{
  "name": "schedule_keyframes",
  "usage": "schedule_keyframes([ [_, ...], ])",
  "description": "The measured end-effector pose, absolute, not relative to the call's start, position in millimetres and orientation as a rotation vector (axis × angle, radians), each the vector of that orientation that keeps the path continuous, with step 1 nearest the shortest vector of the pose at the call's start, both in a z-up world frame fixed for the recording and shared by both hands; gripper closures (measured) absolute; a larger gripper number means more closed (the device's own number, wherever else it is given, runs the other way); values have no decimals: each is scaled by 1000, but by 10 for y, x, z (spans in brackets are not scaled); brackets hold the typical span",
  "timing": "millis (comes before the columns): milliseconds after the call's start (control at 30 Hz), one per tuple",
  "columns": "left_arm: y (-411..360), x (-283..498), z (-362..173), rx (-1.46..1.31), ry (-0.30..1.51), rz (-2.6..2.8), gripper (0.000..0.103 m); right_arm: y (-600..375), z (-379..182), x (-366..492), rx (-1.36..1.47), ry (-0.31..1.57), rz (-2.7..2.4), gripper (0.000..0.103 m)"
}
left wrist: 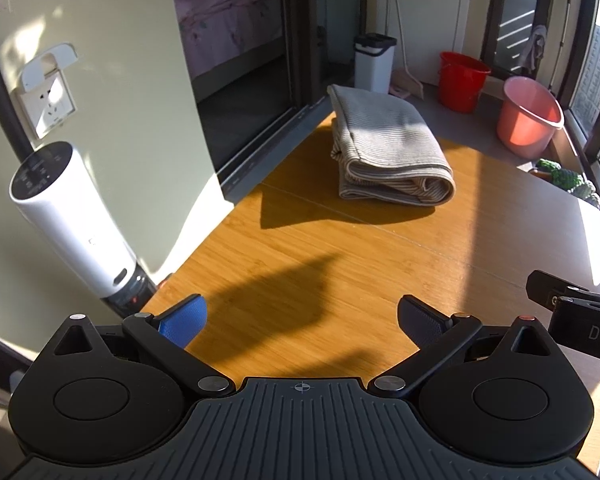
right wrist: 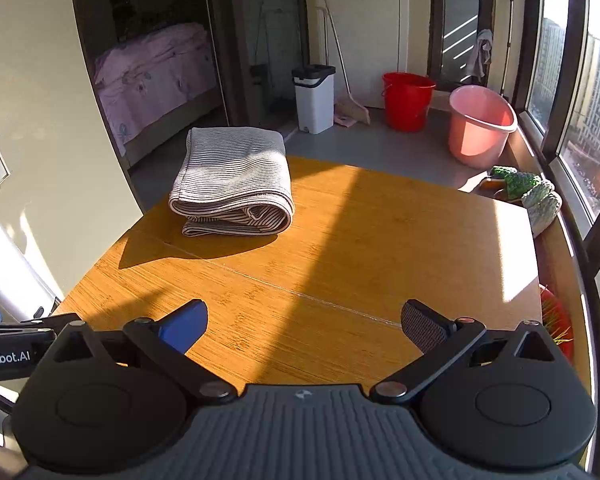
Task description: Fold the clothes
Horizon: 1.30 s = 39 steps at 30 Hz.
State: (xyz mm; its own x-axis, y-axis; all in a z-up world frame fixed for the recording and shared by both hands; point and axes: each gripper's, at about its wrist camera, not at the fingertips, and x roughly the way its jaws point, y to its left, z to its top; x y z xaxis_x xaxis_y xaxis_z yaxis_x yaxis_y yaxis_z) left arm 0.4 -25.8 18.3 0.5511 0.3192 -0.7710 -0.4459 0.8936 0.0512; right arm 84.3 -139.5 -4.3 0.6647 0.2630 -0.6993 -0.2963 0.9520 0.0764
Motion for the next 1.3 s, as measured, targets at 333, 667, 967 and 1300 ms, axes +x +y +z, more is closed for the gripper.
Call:
schedule_keyframes([
  [333, -251, 32, 150, -157, 888, 458, 0, -1387, -58, 848, -64, 780, 320, 0],
  [667, -264, 59, 139, -154, 887, 461, 0, -1381, -90, 857, -64, 789, 317, 0],
  [967, -220, 83, 73, -151, 901, 455, 0, -1349, -145, 882, -64, 800, 310, 0],
  [1300, -113, 139, -3, -163, 921, 451, 0, -1246, -197, 939, -66, 812, 299, 0],
])
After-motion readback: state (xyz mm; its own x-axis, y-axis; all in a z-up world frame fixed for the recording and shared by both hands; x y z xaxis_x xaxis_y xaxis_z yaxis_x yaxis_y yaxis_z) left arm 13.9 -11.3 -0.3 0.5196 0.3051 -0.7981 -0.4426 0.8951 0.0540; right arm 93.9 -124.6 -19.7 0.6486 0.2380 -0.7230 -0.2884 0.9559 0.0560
